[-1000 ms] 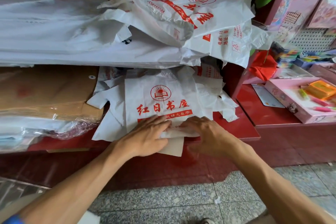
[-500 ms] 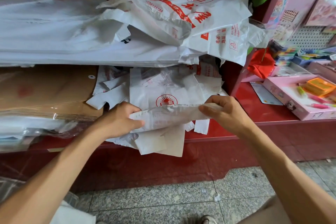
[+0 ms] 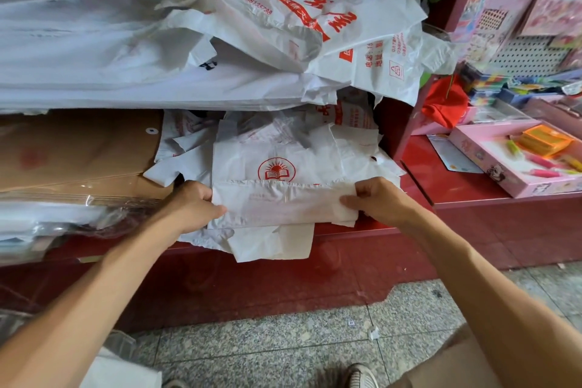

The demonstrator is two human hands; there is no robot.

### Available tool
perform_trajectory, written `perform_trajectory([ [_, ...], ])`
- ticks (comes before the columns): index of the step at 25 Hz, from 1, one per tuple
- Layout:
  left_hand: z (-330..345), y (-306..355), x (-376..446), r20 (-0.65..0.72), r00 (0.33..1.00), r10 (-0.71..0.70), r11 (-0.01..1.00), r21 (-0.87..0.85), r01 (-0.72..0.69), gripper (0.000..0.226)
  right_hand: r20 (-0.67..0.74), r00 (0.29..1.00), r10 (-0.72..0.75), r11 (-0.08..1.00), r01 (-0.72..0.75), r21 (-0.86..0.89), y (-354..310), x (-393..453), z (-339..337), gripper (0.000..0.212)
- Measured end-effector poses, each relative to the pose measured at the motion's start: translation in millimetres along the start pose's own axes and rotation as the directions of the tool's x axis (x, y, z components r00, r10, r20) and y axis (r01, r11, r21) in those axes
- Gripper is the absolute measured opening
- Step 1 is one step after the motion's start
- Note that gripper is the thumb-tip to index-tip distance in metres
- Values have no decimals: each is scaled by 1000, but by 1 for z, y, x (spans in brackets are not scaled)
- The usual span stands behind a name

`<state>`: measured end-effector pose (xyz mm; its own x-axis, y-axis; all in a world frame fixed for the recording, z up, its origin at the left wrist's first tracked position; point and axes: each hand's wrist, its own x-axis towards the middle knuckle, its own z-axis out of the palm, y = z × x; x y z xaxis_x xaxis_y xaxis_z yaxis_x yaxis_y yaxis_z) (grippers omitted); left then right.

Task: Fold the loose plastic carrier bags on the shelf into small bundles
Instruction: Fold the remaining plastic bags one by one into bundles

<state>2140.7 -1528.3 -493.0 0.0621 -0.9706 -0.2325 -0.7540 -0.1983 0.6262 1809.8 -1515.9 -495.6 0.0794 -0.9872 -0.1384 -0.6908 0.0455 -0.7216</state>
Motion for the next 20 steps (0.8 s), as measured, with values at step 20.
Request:
perform_trajectory([
  [20, 68, 23, -12, 102, 686, 720, 589, 433, -683, 29, -390, 921, -5, 914, -155, -376, 1, 10, 38, 21],
])
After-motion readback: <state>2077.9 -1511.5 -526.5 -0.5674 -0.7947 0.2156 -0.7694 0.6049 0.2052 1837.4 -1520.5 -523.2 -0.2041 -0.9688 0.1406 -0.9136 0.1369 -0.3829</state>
